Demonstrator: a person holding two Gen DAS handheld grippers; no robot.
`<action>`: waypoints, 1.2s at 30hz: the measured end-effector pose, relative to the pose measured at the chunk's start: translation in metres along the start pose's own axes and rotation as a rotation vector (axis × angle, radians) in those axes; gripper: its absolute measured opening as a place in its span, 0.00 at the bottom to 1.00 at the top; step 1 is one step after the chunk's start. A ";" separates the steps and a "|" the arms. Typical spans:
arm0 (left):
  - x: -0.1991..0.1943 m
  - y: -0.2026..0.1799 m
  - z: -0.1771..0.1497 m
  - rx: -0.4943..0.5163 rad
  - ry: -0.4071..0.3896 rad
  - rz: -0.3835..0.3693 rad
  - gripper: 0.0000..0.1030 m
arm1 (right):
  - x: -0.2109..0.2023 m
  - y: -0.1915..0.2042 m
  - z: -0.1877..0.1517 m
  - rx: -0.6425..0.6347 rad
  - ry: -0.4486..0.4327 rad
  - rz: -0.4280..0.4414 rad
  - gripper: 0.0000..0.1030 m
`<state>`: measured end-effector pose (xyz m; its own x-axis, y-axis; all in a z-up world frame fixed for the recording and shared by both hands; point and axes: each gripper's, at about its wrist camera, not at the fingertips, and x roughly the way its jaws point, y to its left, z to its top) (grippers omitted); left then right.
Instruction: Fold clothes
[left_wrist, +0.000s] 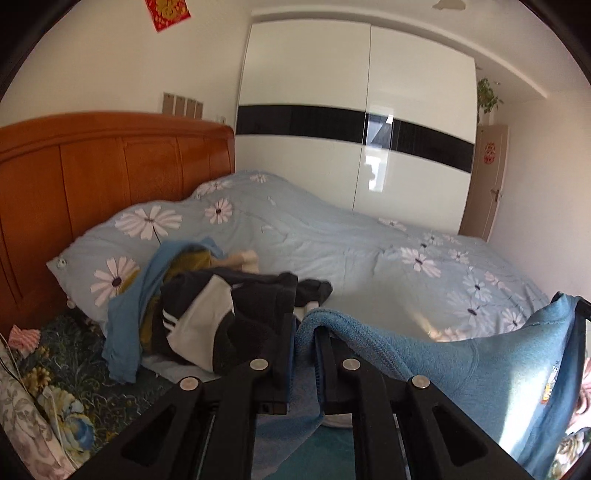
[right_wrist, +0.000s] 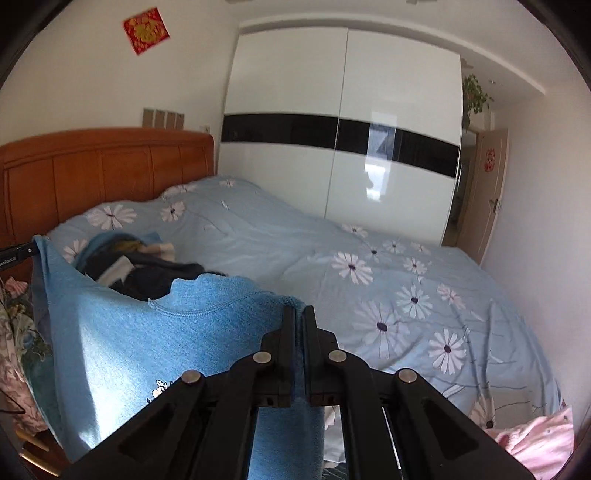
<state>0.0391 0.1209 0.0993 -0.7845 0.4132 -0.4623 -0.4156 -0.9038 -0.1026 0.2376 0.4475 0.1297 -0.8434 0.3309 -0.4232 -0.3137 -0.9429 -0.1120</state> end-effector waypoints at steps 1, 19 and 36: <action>0.024 0.000 -0.013 -0.005 0.032 0.003 0.11 | 0.025 -0.001 -0.009 0.022 0.062 -0.019 0.03; 0.224 0.003 -0.088 -0.008 0.226 0.088 0.11 | 0.264 -0.015 -0.081 0.106 0.405 -0.043 0.03; 0.178 0.008 -0.129 -0.046 0.475 0.040 0.52 | 0.205 -0.017 -0.104 0.112 0.414 0.030 0.55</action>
<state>-0.0444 0.1727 -0.0974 -0.4980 0.2916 -0.8167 -0.3603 -0.9262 -0.1110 0.1151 0.5275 -0.0486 -0.6137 0.2380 -0.7528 -0.3562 -0.9344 -0.0051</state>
